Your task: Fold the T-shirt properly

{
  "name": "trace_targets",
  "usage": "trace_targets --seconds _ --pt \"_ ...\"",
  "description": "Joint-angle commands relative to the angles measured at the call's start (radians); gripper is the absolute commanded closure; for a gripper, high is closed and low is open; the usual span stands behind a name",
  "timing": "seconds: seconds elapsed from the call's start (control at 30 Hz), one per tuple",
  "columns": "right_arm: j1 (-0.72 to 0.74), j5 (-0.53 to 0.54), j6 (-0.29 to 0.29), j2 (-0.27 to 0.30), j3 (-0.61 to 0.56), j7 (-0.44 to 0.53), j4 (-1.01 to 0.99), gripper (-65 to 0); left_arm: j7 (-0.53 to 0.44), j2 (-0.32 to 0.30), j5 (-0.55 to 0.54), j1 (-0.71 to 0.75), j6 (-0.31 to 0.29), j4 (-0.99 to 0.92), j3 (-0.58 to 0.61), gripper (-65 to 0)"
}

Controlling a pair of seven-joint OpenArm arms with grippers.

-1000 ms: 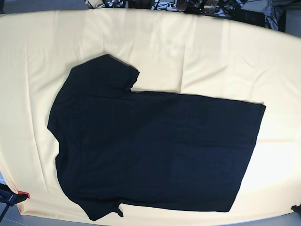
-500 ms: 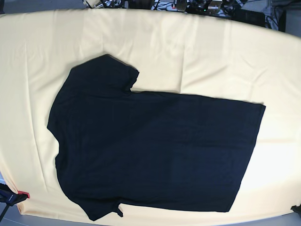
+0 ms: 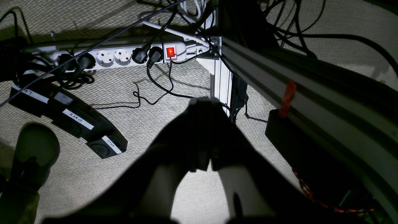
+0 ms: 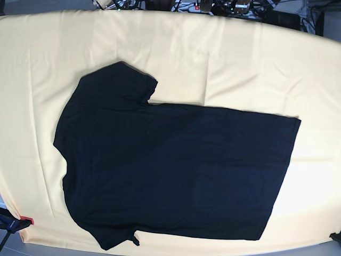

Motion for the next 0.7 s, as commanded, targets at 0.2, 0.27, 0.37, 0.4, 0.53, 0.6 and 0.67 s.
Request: trace_targets --seconds 0.2,0.27,0.37,0.4,0.53,0.6,0.67 --pt "-0.028 -0.048 0.001 0.024 0.003 0.000 0.042 0.0 0.023 -0.025 0.029 0.055 -0.006 0.046 0.017 0.0" --pt "-0.065 -0.058 0.003 0.036 0.003 0.003 0.068 0.0 0.023 -0.047 0.029 0.093 -0.006 0.089 0.066 0.0" --pt "-0.138 -0.057 0.039 0.065 0.003 -0.002 0.126 0.0 0.040 -0.087 0.030 0.166 -0.005 0.179 0.182 0.0" --pt "-0.165 -0.057 0.053 0.074 0.003 -0.011 0.152 0.0 0.050 -0.102 0.031 0.195 -0.005 0.214 0.225 0.0" --pt "-0.289 -0.056 0.068 0.108 0.003 -0.063 0.287 0.0 0.098 -0.178 0.031 0.312 -0.005 0.385 0.363 0.0" --pt "-0.358 -0.046 0.068 0.124 0.003 -0.101 0.371 0.0 0.147 -0.221 0.030 0.370 -0.005 0.485 0.407 0.0" --pt "-0.431 -0.005 0.076 0.146 0.003 -0.139 0.467 0.0 0.191 -0.255 0.030 0.430 -0.001 0.588 0.434 0.0"
